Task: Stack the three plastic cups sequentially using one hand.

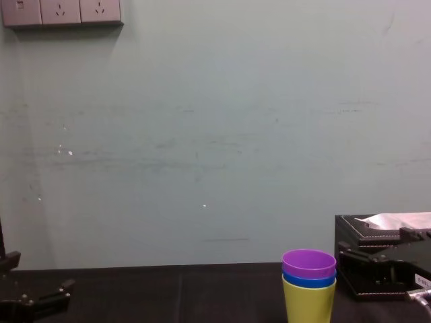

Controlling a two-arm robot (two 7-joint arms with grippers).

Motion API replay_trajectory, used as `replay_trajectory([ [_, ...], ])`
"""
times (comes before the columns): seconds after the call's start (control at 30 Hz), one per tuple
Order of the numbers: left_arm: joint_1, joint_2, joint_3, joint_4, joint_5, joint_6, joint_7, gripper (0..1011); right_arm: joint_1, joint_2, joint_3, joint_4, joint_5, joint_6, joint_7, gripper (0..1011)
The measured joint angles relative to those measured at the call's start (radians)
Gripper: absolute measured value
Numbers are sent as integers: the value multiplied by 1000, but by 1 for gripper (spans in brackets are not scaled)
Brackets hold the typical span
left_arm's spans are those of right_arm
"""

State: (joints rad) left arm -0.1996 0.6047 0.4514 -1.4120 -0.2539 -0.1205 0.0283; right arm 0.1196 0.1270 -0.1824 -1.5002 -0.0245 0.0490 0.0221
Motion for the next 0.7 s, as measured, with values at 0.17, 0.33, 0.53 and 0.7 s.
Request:
replay_trajectory([
  [0.17,0,0,0,0,0,0,0,1000,0,0,0,0,0,0,0,1003],
  [0.33,0,0,0,0,0,0,0,1000,0,0,0,0,0,0,0,1003],
  [0.53,0,0,0,0,0,0,0,1000,0,0,0,0,0,0,0,1003],
  [0.7,0,0,0,0,0,0,0,1000,0,0,0,0,0,0,0,1003],
])
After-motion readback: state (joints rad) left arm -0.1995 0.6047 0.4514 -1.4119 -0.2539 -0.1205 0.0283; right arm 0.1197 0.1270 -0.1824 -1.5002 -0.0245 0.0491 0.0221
